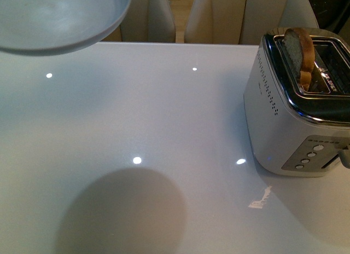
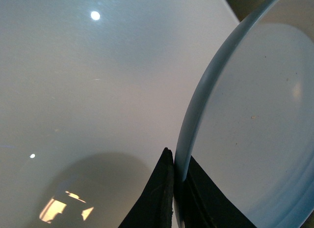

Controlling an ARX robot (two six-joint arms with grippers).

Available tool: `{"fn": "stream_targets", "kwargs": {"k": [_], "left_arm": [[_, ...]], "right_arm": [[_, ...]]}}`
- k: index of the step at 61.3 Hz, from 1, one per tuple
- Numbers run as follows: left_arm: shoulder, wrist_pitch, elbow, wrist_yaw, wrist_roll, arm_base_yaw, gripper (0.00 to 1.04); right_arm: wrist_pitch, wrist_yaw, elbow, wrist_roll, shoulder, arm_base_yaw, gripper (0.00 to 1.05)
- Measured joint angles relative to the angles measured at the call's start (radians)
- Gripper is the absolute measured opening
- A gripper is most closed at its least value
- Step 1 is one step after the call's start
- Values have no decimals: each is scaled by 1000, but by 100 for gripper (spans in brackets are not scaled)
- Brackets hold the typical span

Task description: Left arm holds plate, right arm toasts bread

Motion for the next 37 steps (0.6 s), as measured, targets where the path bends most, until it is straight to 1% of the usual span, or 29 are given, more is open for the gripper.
{"fn": "stream_targets", "kwargs": {"k": [9, 16, 25, 37], "left_arm": [[146, 126, -39, 41, 145, 87, 3], [261, 194, -58, 50, 216, 120, 3], [413, 276, -88, 44, 276, 129, 3], [521, 345, -92, 37, 282, 122, 3]], "right_arm": [[0, 0, 0, 0, 0, 0, 96], [0, 0, 0, 0, 0, 0, 96], [0, 0, 0, 0, 0, 0, 96], [0, 0, 0, 0, 0, 0, 96]]}}
